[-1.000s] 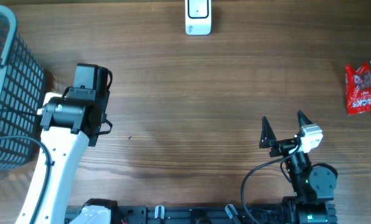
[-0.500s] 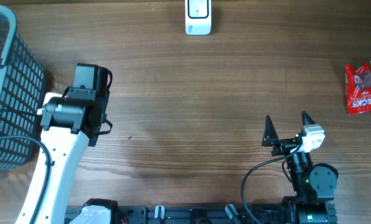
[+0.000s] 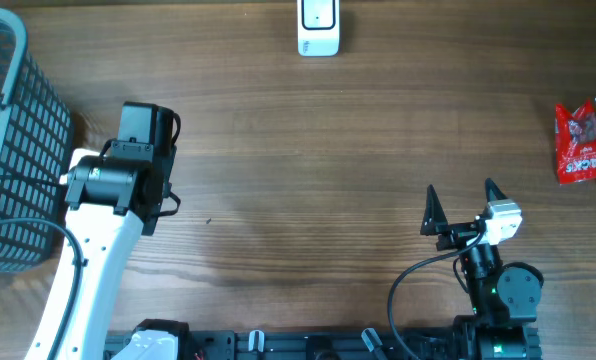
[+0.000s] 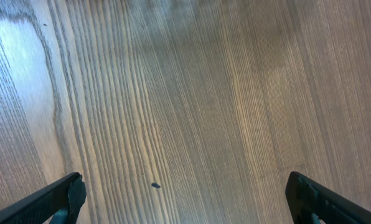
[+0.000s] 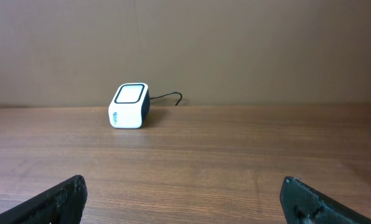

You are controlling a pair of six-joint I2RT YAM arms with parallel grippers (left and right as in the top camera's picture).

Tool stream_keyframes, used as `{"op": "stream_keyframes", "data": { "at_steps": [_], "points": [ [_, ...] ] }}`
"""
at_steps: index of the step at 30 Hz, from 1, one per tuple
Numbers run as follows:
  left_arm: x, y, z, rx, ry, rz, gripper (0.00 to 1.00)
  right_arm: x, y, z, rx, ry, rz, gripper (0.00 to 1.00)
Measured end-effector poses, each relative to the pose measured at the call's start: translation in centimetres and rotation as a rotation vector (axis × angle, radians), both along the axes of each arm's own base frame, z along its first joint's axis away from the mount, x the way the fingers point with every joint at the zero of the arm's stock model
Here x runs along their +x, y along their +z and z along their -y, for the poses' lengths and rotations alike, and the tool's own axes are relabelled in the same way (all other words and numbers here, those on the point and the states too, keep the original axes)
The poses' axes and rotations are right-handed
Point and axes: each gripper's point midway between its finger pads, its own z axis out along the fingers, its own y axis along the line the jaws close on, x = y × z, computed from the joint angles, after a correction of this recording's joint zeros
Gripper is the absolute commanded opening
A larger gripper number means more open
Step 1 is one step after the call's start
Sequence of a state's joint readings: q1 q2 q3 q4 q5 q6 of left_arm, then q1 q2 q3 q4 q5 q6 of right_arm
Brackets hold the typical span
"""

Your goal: Scan the item barcode

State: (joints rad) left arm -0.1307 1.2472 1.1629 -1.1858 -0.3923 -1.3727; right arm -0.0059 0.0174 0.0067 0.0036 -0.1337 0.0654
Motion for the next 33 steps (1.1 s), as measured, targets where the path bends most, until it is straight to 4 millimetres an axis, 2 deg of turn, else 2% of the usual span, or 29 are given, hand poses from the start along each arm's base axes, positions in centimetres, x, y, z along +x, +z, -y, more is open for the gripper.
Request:
{"op": "stream_keyframes", "data": {
  "at_steps": [14, 17, 19, 23, 25, 27, 29, 31, 33],
  "points": [
    [0.0, 0.0, 0.0, 0.000, 0.000, 0.000, 1.00, 0.0, 0.0, 0.0, 0.000, 0.000, 0.000, 1.00],
    [-0.2, 0.4, -0.6, 0.030, 0.012, 0.011, 1.00, 0.0, 0.0, 0.0, 0.000, 0.000, 0.000, 1.00],
    [-1.8, 1.0, -1.6, 0.054, 0.033, -0.009, 1.00, 0.0, 0.0, 0.0, 0.000, 0.000, 0.000, 1.00],
    [-7.6, 3.0, -3.9, 0.069, 0.115, -0.031, 1.00, 0.0, 0.0, 0.0, 0.000, 0.000, 0.002, 1.00],
    [-9.1, 4.4, -4.7, 0.063, 0.161, 0.049, 1.00, 0.0, 0.1, 0.0, 0.000, 0.000, 0.003, 1.00],
    [-10.1, 5.4, -5.2, 0.060, 0.192, 0.159, 1.00, 0.0, 0.1, 0.0, 0.000, 0.000, 0.002, 1.00],
    [-11.0, 5.6, -5.3, 0.065, 0.172, 0.238, 1.00, 0.0, 0.1, 0.0, 0.000, 0.000, 0.002, 1.00],
    [-10.7, 6.0, -5.0, 0.073, 0.112, 0.345, 1.00, 0.0, 0.1, 0.0, 0.000, 0.000, 0.003, 1.00],
    [-9.5, 7.2, -4.4, 0.094, 0.016, 0.469, 1.00, 0.0, 0.1, 0.0, 0.000, -0.001, 0.004, 1.00]
  ]
}}
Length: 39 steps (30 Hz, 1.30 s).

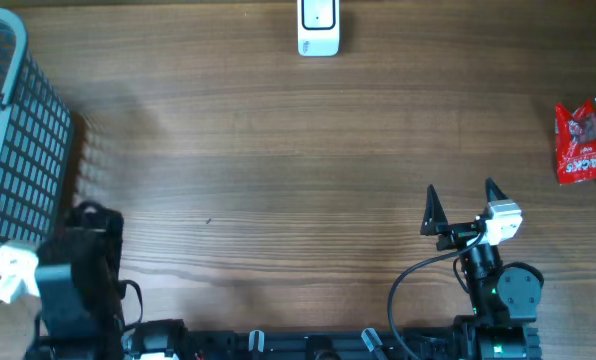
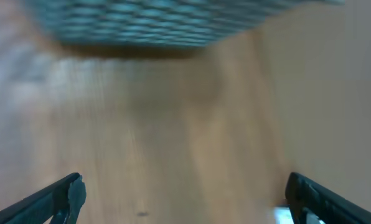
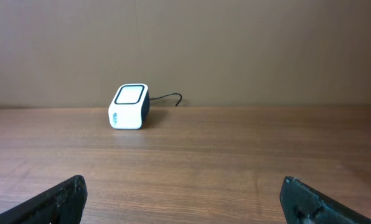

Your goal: Scan the item barcode

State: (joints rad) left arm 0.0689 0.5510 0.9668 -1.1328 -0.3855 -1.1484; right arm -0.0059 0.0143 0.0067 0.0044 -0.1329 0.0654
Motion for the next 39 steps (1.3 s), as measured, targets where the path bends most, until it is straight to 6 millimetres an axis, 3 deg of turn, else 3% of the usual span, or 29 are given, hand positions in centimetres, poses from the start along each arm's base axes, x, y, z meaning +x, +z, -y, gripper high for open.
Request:
{"op": "stream_keyframes", "data": {
  "at_steps": [4, 7, 11, 15, 18, 30, 39],
  "points": [
    [3.5, 2.3, 2.0, 0.098, -0.227, 0.136, 1.00, 0.0, 0.0, 0.0, 0.000, 0.000, 0.000, 1.00],
    [4.8, 1.4, 3.4, 0.129, -0.356, 0.135, 1.00, 0.0, 0.0, 0.0, 0.000, 0.000, 0.000, 1.00],
    [5.7, -1.4, 5.1, 0.179, -0.498, 0.158, 1.00, 0.0, 0.0, 0.0, 0.000, 0.000, 0.000, 1.00],
    [7.3, 0.3, 8.4, 0.385, -0.744, 0.391, 1.00, 0.0, 0.0, 0.0, 0.000, 0.000, 0.000, 1.00],
    [7.2, -0.6, 9.8, 0.487, -0.841, 0.464, 1.00, 0.0, 0.0, 0.0, 0.000, 0.000, 0.000, 1.00],
    [7.7, -5.2, 10.2, 0.741, -0.912, 0.516, 1.00, 0.0, 0.0, 0.0, 0.000, 0.000, 0.001, 1.00],
    [7.8, -7.0, 10.0, 0.851, -0.910, 0.515, 1.00, 0.0, 0.0, 0.0, 0.000, 0.000, 0.000, 1.00]
  ]
}}
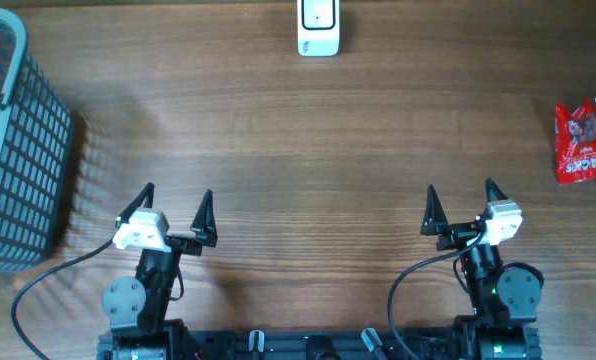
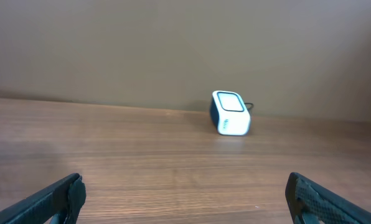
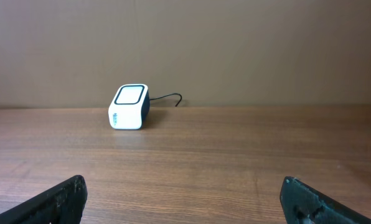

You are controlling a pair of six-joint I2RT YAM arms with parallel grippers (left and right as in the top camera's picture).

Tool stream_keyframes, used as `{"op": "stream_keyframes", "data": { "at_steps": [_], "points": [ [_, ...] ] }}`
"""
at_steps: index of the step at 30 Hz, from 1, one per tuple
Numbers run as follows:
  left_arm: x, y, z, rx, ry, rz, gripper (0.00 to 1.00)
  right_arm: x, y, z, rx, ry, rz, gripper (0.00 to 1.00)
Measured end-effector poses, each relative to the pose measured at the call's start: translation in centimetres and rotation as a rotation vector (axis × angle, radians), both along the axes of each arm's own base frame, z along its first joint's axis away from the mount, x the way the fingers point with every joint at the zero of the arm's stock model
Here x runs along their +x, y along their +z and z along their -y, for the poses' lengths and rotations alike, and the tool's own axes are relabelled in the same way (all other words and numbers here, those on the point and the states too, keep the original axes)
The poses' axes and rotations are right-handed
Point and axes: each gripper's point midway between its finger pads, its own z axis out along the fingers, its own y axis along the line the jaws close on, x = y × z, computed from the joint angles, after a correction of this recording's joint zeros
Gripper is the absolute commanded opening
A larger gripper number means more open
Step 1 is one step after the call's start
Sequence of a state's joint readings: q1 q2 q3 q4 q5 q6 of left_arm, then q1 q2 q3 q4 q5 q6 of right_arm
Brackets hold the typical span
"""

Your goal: Scan the item barcode

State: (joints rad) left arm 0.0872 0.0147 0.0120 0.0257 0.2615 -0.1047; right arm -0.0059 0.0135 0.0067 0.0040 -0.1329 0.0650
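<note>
The white barcode scanner point(image 1: 318, 27) stands at the far middle edge of the table, also seen in the left wrist view point(image 2: 230, 112) and the right wrist view point(image 3: 129, 106). A red snack packet point(image 1: 578, 143) lies at the right edge beside a pale packet. My left gripper point(image 1: 172, 210) rests open at the near left, nothing between its fingers. My right gripper point(image 1: 461, 207) rests open at the near right, likewise empty. Both point toward the scanner.
A grey mesh basket point(image 1: 13, 150) stands at the left edge of the wooden table point(image 1: 308, 160); what lies inside it cannot be told. A thin cable point(image 3: 168, 98) runs from the scanner's back.
My left arm has come from the near left corner by the basket to its resting pose, gripper open and facing the scanner. The right arm has not moved.
First my left arm reached out near the basket, its open gripper looking down at bare wood. Then it was drawn back at the near left corner, the basket in its blurred view. Now it sits at rest, level with the right arm, which stayed still throughout.
</note>
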Motion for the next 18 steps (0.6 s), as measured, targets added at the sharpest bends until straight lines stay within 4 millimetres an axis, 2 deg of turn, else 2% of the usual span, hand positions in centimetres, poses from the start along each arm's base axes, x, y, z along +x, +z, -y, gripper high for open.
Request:
{"op": "stream_keyframes", "data": {
  "at_steps": [5, 18],
  "points": [
    [0.2, -2.2, -1.7, 0.006, 0.102, -0.087, 1.00, 0.0, 0.0, 0.0, 0.000, 0.000, 0.000, 1.00],
    [0.2, -2.3, -3.4, 0.046, 0.200, -0.092, 1.00, 0.0, 0.0, 0.0, 0.000, 0.000, 0.000, 1.00]
  ]
}}
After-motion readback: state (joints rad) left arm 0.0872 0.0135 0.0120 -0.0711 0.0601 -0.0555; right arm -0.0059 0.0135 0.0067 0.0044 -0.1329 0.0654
